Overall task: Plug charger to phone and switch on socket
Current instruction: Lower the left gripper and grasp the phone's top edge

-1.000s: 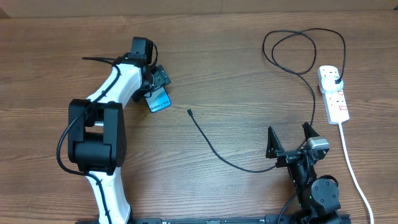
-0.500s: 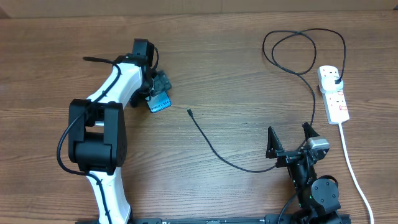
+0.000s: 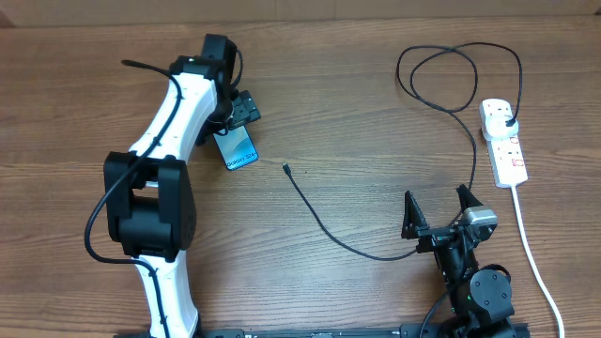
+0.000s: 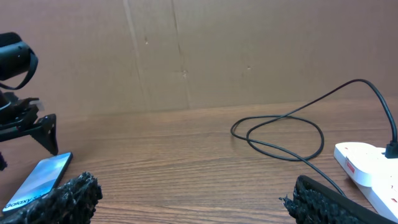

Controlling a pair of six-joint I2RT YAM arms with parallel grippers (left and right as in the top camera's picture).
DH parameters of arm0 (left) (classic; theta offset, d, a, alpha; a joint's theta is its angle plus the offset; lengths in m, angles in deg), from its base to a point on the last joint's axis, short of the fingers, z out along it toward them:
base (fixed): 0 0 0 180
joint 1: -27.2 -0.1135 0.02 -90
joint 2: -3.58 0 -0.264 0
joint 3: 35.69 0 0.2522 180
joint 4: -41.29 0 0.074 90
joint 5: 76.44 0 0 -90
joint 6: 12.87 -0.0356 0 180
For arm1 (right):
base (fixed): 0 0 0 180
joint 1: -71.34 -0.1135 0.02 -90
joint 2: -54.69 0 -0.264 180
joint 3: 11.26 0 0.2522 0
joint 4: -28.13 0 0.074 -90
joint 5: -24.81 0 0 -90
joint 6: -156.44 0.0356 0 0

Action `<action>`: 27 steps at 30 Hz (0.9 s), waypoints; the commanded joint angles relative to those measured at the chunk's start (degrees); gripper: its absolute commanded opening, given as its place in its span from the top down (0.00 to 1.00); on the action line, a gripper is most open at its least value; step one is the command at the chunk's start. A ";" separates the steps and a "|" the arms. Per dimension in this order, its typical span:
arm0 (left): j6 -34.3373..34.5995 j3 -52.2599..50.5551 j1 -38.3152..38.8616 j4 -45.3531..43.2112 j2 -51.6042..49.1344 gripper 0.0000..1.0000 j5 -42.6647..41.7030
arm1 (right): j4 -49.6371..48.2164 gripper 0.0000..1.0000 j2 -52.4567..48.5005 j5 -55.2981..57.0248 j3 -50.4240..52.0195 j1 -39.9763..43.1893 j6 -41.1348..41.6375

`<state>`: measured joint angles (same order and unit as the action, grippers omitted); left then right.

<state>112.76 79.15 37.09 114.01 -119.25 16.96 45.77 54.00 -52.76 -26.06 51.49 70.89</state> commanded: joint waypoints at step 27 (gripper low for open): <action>-4.02 1.68 -0.55 1.55 -12.22 0.17 -3.93 | -0.37 0.00 0.50 0.39 0.55 0.37 -0.22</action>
<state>112.06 81.29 36.91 114.27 -128.06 15.98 45.73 54.00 -52.74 -26.06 51.49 70.89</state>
